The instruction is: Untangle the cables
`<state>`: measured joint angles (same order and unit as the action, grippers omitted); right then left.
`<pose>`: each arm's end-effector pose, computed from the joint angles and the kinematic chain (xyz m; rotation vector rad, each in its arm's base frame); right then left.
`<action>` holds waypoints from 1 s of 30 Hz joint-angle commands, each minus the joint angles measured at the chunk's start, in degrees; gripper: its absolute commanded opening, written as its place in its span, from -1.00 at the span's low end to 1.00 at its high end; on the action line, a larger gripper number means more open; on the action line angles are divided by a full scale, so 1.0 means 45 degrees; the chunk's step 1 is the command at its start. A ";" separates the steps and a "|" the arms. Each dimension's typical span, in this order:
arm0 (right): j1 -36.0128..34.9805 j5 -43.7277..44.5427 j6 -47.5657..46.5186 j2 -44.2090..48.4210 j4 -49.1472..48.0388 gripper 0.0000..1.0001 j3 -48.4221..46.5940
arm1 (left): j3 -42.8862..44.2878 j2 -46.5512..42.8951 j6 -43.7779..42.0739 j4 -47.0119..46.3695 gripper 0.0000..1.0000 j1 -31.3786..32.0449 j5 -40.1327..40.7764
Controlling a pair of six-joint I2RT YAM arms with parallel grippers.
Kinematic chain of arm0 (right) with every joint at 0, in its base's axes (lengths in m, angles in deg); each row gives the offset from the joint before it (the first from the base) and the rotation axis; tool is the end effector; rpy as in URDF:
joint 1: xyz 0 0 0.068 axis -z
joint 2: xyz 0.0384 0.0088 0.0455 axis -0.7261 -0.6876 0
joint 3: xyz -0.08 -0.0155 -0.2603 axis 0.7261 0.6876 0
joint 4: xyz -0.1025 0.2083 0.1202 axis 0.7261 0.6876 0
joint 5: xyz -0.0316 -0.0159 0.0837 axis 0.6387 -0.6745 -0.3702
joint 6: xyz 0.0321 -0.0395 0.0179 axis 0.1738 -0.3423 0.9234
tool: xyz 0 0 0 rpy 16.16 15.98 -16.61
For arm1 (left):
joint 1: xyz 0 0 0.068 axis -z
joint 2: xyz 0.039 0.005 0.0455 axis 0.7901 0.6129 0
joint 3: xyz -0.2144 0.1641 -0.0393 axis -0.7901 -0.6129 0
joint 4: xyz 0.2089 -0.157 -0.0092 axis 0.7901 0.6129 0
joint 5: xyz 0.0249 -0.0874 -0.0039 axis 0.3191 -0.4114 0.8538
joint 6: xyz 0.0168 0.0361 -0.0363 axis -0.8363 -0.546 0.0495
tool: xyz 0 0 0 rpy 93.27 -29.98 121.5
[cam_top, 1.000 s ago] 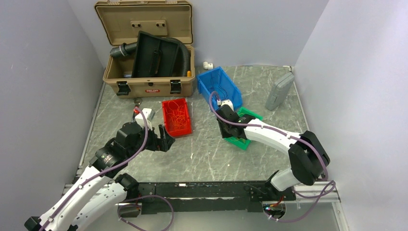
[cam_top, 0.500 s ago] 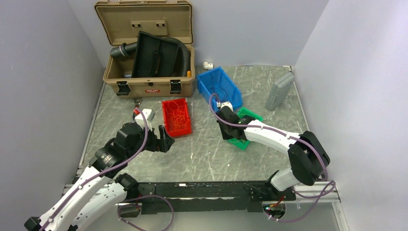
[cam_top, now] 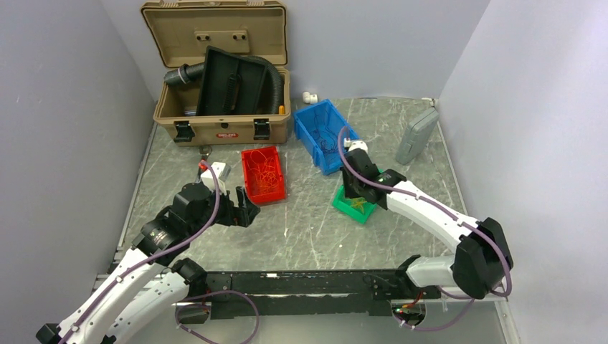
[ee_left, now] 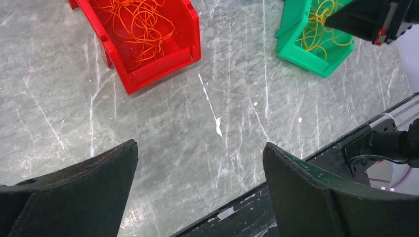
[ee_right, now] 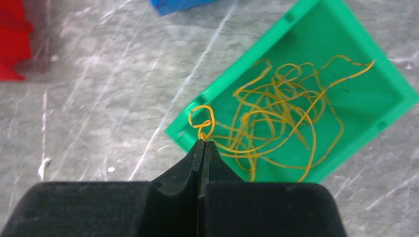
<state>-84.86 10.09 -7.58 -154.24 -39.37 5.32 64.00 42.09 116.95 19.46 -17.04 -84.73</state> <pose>0.2123 0.1551 0.2466 -0.2399 2.4183 0.1135 0.1088 -0.0767 0.2919 0.1325 2.1433 -0.6680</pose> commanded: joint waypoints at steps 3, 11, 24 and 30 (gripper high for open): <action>0.2717 -0.1103 0.0482 0.0307 -0.1286 -1.00 0.1330 | 0.0354 0.0008 -0.0058 -0.0219 0.98 -0.0049 0.0002; 0.3535 -0.1103 0.1096 -0.3064 -0.2745 -1.00 0.1039 | 0.0194 0.0259 -0.0058 -0.0476 0.98 -0.0054 0.0002; 0.3536 -0.0195 0.0791 -0.0271 -0.0085 0.04 -0.1034 | -0.0248 0.0536 -0.0010 -0.1053 0.97 -0.0058 0.0626; 0.3553 -0.1047 0.0643 0.2268 -0.0187 0.85 -0.0295 | -0.0073 0.0748 -0.0074 -0.0963 0.97 -0.0082 0.1668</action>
<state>-68.89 7.01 -3.68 -150.92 -41.55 2.67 63.01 45.06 116.88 17.58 -17.11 -81.41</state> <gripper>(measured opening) 0.866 0.988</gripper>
